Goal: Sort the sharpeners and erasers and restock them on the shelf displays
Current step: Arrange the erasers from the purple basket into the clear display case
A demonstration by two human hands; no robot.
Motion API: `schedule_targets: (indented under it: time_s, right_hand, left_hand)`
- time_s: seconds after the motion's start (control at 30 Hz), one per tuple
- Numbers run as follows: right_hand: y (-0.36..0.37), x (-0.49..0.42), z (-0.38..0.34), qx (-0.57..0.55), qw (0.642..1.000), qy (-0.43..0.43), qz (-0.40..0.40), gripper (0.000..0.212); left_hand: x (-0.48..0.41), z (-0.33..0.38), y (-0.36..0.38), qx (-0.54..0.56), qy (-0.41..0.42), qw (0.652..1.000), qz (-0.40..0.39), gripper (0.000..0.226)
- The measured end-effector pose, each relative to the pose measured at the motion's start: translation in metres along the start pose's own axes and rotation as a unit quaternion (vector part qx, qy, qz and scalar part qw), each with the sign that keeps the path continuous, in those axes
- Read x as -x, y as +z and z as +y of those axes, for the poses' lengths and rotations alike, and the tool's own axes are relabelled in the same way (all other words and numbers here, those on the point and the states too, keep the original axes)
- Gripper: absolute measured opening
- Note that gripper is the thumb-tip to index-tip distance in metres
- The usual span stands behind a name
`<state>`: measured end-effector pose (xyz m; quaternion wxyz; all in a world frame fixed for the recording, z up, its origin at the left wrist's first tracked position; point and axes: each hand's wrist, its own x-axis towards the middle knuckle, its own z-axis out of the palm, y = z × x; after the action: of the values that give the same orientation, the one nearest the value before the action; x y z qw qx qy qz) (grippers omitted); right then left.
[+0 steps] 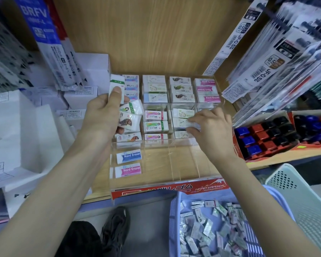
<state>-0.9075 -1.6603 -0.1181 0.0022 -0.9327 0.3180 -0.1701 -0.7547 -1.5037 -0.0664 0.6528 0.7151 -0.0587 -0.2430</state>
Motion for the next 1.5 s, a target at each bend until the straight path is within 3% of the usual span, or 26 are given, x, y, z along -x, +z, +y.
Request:
schedule_targets:
  time_s: [0.13, 0.23, 0.33, 0.37, 0.47, 0.53, 0.67, 0.83, 0.97, 1.13, 1.3, 1.4, 1.5]
  right_hand:
    - [0.004, -0.002, -0.001, 0.046, 0.998, -0.009, 0.044, 0.012]
    - [0.001, -0.003, -0.003, 0.047, 0.999, 0.001, 0.022, 0.019]
    - [-0.028, 0.005, -0.019, -0.140, 0.988, 0.062, -0.016, 0.028]
    - [-0.041, 0.010, -0.030, -0.253, 0.964, 0.076, -0.018, 0.029]
    - [-0.068, 0.028, -0.066, -0.517, 0.843, 0.110, -0.100, 0.038]
    - [-0.062, 0.037, -0.083, -0.558, 0.806, 0.146, -0.131, 0.043]
    - [-0.052, 0.039, -0.095, -0.639, 0.724, 0.248, -0.073, 0.030]
    - [-0.051, 0.041, -0.088, -0.656, 0.687, 0.312, -0.028, 0.022]
    - [-0.050, 0.050, -0.073, -0.740, 0.579, 0.342, 0.010, 0.009]
    - [-0.045, 0.053, -0.047, -0.665, 0.611, 0.428, 0.042, 0.004]
    - [-0.047, 0.040, -0.026, -0.678, 0.571, 0.449, 0.117, 0.008]
    - [-0.044, 0.033, -0.040, -0.691, 0.585, 0.419, 0.071, 0.016]
    - [-0.037, 0.026, -0.069, -0.676, 0.637, 0.370, -0.012, 0.019]
  left_hand:
    - [0.001, -0.002, 0.002, -0.004, -0.007, 1.000, -0.011, 0.030]
    - [0.001, -0.005, 0.004, -0.023, -0.013, 0.999, -0.035, 0.030]
    - [0.006, -0.009, 0.006, -0.025, -0.019, 0.997, -0.077, 0.028]
    - [0.008, -0.009, 0.007, -0.022, -0.020, 0.996, -0.090, 0.028]
    - [0.012, -0.013, 0.011, -0.008, -0.028, 0.993, -0.115, 0.026]
    - [0.014, -0.014, 0.014, -0.010, -0.024, 0.992, -0.126, 0.025]
    - [0.018, -0.011, 0.016, 0.019, -0.043, 0.984, -0.174, 0.023]
    - [0.018, -0.010, 0.015, 0.045, -0.077, 0.982, -0.165, 0.025]
    - [0.009, -0.009, 0.008, 0.045, -0.080, 0.991, -0.096, 0.020]
    - [0.004, -0.006, 0.006, 0.066, -0.071, 0.992, -0.076, 0.020]
    - [0.001, 0.000, 0.005, 0.079, -0.072, 0.993, -0.048, 0.020]
    - [-0.001, 0.002, -0.001, 0.077, -0.064, 0.994, -0.034, 0.019]
    - [-0.005, 0.002, -0.009, 0.074, -0.057, 0.995, -0.022, 0.023]
